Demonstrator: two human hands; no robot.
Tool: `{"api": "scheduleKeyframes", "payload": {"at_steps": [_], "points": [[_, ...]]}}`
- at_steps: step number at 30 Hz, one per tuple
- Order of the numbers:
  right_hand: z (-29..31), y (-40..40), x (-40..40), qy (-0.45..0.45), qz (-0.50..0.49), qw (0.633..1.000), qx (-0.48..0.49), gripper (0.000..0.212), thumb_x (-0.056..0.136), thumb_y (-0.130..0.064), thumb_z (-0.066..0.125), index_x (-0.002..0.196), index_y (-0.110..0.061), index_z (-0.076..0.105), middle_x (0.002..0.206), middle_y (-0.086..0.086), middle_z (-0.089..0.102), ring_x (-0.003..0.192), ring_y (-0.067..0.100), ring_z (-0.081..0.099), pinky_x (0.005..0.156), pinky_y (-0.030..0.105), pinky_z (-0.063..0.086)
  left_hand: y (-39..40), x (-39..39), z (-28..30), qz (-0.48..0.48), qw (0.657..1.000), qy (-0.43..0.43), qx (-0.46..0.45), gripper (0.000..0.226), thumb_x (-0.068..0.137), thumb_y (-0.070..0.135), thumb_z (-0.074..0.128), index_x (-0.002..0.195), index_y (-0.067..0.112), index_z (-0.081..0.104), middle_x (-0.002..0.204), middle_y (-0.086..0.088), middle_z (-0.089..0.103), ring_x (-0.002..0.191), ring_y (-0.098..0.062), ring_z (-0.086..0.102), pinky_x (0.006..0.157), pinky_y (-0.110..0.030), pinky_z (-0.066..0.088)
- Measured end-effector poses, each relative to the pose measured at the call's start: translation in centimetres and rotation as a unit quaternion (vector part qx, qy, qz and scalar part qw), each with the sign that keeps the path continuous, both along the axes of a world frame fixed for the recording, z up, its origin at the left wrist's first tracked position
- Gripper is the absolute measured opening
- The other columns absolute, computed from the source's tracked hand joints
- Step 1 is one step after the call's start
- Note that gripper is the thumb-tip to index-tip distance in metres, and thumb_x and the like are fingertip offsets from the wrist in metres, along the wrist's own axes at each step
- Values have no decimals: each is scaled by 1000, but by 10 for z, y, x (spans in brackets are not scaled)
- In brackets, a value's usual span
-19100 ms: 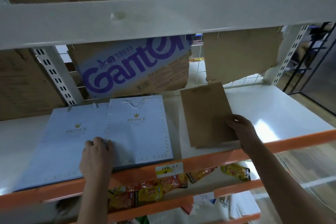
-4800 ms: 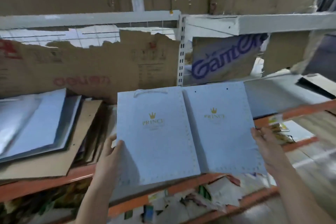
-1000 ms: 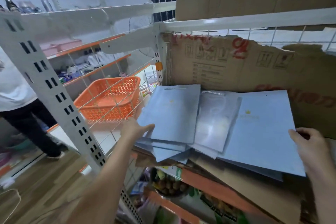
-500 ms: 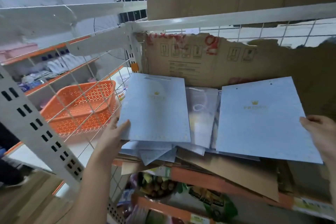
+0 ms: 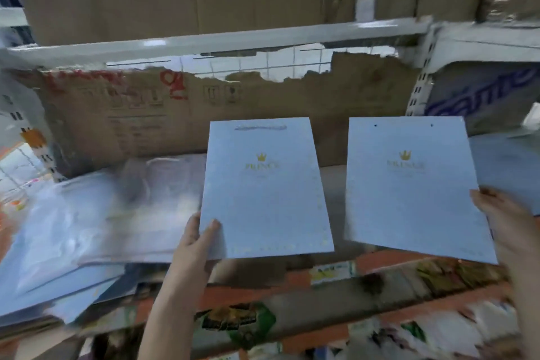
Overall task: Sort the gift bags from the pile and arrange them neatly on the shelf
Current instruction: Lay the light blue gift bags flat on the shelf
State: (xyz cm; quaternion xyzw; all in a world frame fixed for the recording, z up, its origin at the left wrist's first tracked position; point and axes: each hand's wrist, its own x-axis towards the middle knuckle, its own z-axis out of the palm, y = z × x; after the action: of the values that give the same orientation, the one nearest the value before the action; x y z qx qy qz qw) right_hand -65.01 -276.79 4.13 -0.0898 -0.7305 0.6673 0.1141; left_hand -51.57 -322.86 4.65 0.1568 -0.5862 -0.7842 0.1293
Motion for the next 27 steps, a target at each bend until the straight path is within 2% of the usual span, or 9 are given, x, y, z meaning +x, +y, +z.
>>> {"api": "scheduleKeyframes", "payload": {"at_steps": [3,6,8,11,13,16,21,24,27], "points": [[22,44,11,12,-56,998,4,103,42,-69,72,118,-2,55,99,3,65,75,0,66,79,37,48,69,-29,-5,-42,999,-7,19,36,96,21,49,132,23,47,112,4,68,100,-17,66,78,-34,52],[39,94,14,8,-73,997,-2,46,84,-34,62,113,2,56,78,-4,61,64,7,60,67,28,46,139,-54,-11,-70,997,-2,13,27,98,19,46,122,27,53,88,14,74,78,-10,68,66,-29,53],[34,144,1,8,-113,993,16,5,91,-12,55,90,-13,60,75,0,61,59,4,59,60,21,48,186,-70,-12,-82,997,-3,11,23,98,19,44,118,26,54,91,10,71,82,-14,64,60,-27,53],[29,206,-13,3,-133,990,55,6,87,-21,61,83,-24,58,85,9,63,70,18,57,66,31,47,245,-92,-18,-77,997,-6,22,16,97,18,48,108,28,56,104,3,68,93,-18,66,69,-32,56],[30,237,-21,-12,-115,992,46,13,90,-12,56,81,-21,56,77,3,56,67,17,51,62,27,46,280,-107,-20,-78,997,-12,15,23,89,24,55,112,24,55,115,-5,66,102,-24,65,81,-41,54],[22,276,-49,-25,-129,990,57,24,89,-9,57,74,-26,54,76,-3,52,68,14,49,68,29,42,321,-130,-23,-69,997,-18,-5,31,81,29,54,111,22,51,116,-8,62,101,-25,63,80,-41,53],[6,320,-121,-42,-132,988,67,5,89,-13,59,87,-17,58,79,1,54,73,22,48,73,33,37,370,-175,-33,-26,997,-45,-51,24,98,25,46,122,23,48,119,-6,60,108,-25,60,89,-43,50],[3,328,-168,-49,-108,988,103,7,91,-14,58,96,-15,54,81,7,52,76,23,44,66,28,34,392,-202,-38,20,993,-51,-101,19,98,24,45,117,23,47,117,-7,59,105,-24,58,86,-40,49],[-1,329,-213,-71,-80,981,162,13,90,-18,58,102,-13,57,70,10,50,54,23,40,51,23,31,410,-222,-45,54,980,-80,-176,16,98,26,45,114,23,46,108,-1,56,96,-21,55,79,-36,45]]}}
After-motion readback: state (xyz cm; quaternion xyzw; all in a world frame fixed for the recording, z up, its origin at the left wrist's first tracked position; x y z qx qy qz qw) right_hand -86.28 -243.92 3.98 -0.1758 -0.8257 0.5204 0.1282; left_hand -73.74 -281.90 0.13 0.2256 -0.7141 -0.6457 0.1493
